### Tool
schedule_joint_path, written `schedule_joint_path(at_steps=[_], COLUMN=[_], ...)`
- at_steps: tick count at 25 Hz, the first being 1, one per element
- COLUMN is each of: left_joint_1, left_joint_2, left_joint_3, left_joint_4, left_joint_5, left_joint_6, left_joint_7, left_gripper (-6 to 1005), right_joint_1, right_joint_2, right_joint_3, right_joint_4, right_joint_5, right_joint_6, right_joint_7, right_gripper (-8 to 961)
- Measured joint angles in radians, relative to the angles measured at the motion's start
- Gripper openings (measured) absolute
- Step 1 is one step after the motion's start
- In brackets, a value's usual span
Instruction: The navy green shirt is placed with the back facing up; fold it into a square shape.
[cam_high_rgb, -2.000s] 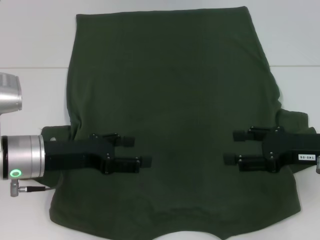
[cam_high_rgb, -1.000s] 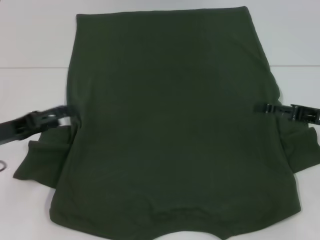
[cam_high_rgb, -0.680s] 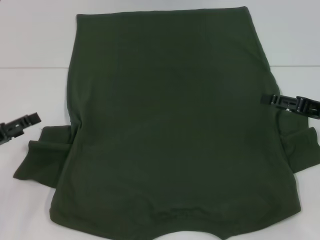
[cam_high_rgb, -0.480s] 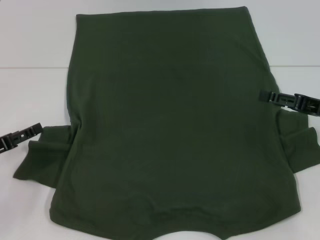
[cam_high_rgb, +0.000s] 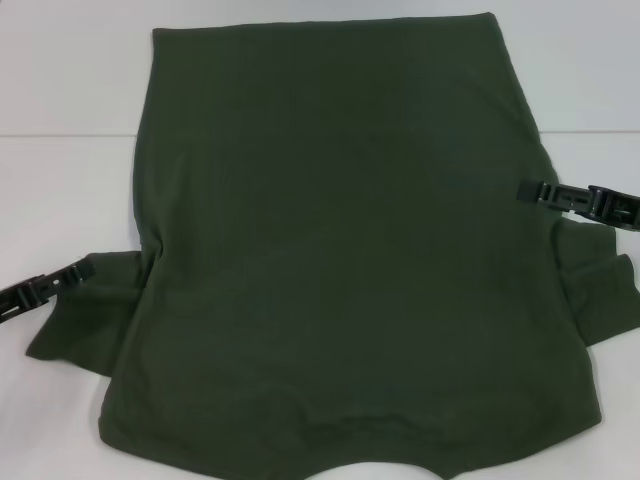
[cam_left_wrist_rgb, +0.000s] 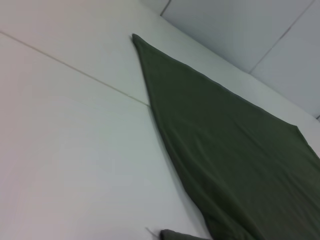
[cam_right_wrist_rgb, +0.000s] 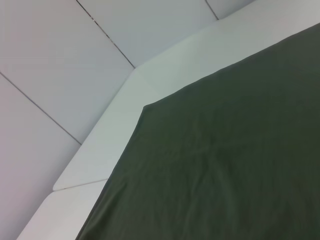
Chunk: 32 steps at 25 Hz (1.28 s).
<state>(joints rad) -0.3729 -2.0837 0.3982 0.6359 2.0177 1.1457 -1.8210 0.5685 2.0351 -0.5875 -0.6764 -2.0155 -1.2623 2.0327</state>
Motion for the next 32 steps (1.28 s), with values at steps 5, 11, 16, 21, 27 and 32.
schedule_joint_path(at_steps=[5,11,16,21,27,32], left_joint_1=[-0.002,-0.003,0.001,-0.004,-0.016,-0.012], left_joint_2=[0.001,0.009,0.007,0.007,0.008,0.008], left_joint_3=[0.009,0.016,0.019,0.018,0.034,0.035], left_joint_4=[-0.011,-0.043,-0.044,-0.044,-0.043,-0.042], left_joint_5=[0.002,0.003,0.002,0.002,0.003,0.003], left_joint_6=[0.005,0.005,-0.002,-0.013,0.012,0.019], left_joint_7=[-0.007,-0.007,-0.008,-0.019,-0.032,-0.036], left_gripper=[919,919,919,919,919,919], right_joint_1=[-0.005,-0.008,-0.011,-0.013,-0.015,-0.021], right_joint_2=[0.0,0.001,0.002,0.004,0.005,0.004], right_joint_3=[0.001,0.002,0.002,0.002,0.003,0.005], right_joint_4=[0.0,0.0,0.0,0.0,0.0,0.0], right_joint_5=[0.0,0.0,0.0,0.0,0.0,0.0], right_joint_6=[0.0,0.0,0.0,0.0,-0.007,-0.006], right_joint_7=[0.0,0.001,0.001,0.001,0.001,0.001], right_gripper=[852,853,853,853,853,853])
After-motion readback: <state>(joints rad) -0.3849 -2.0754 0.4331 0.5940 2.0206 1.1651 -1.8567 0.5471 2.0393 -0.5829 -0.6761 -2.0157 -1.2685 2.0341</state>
